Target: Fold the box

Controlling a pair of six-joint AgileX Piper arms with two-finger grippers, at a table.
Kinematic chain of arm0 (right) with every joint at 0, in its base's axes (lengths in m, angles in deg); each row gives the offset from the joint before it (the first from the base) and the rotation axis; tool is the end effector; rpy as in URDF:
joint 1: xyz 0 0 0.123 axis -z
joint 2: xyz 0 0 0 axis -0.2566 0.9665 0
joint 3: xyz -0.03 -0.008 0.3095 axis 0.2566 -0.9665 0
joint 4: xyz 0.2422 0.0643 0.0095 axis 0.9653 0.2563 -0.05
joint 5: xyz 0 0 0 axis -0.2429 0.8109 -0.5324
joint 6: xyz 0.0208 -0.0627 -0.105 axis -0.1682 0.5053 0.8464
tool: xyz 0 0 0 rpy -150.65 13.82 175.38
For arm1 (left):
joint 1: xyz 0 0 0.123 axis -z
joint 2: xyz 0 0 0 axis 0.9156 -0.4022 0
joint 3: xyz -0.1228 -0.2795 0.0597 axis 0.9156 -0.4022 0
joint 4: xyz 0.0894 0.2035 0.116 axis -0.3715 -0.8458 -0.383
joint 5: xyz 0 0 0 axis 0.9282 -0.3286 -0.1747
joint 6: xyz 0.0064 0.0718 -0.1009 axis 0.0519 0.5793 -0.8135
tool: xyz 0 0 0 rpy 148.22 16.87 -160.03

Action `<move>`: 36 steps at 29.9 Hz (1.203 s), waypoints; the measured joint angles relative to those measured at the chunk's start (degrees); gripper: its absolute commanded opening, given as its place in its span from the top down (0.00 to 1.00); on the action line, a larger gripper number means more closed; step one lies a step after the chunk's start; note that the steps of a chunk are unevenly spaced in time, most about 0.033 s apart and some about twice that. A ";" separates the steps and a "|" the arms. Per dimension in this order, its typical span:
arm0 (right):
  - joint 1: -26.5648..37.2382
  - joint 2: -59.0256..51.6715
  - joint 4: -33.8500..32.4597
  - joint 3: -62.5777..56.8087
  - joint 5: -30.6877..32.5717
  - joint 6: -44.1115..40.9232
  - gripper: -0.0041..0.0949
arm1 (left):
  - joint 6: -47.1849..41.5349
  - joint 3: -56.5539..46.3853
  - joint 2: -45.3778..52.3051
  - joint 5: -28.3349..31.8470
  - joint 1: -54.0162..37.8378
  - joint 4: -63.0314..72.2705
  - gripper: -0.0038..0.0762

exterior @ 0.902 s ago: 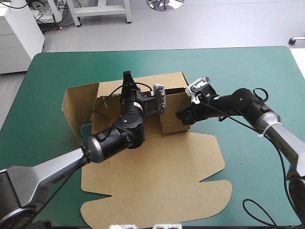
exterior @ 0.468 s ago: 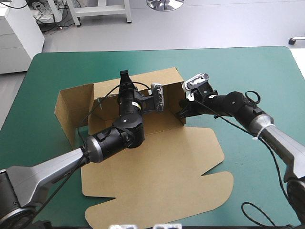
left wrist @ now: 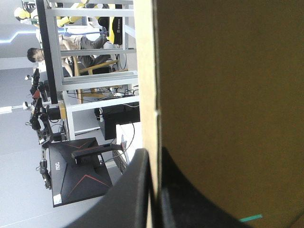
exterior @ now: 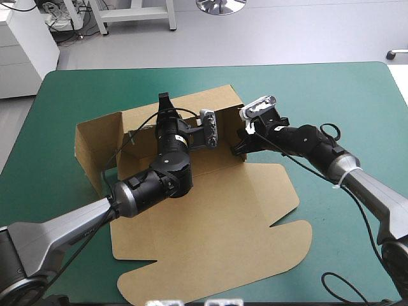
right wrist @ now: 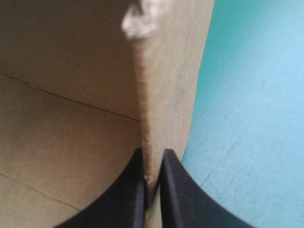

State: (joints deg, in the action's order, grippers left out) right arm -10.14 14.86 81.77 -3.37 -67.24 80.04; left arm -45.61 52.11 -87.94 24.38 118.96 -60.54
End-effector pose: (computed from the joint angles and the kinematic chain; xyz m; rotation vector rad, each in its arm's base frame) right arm 0.3416 0.1924 0.2946 -0.7292 2.0399 0.4455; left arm 0.2941 -0.2284 0.3463 1.4106 1.5795 1.0066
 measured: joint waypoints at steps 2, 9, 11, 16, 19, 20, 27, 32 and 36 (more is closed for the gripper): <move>0.00 0.45 0.21 0.00 0.00 -0.52 0.98 | 0.00 0.00 0.00 0.78 0.00 0.00 0.81; -1.06 0.72 0.35 0.06 1.30 -1.50 0.98 | -0.26 0.00 -0.31 8.67 0.18 0.36 0.36; -1.06 0.79 0.35 0.06 1.30 -1.49 0.98 | -0.44 0.00 -0.44 9.44 0.18 -0.61 0.32; -1.06 1.69 0.46 0.06 0.79 -3.04 0.98 | -0.63 0.00 -0.55 9.87 0.18 -1.49 0.32; -1.06 2.11 0.61 0.06 -0.65 -3.97 0.97 | -0.75 0.00 -0.55 9.09 0.38 -1.53 0.32; -1.06 2.21 0.61 0.06 -1.81 -4.04 0.97 | -0.82 0.00 -0.55 8.71 0.67 -1.53 0.32; -1.06 2.34 0.40 0.06 -9.56 -4.04 0.97 | -0.82 0.00 -0.55 7.20 5.02 -1.55 0.32; -0.39 2.34 -0.16 0.06 -11.68 -4.04 0.97 | -0.82 0.00 -0.55 5.04 7.31 -1.38 0.35; 2.05 2.34 -0.23 0.06 -10.84 -5.71 0.97 | -0.82 0.00 -0.55 2.98 8.41 0.47 0.57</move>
State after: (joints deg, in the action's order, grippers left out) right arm -8.09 17.20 81.54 -3.31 -78.08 74.33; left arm -46.43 52.11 -88.49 27.36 127.37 -60.07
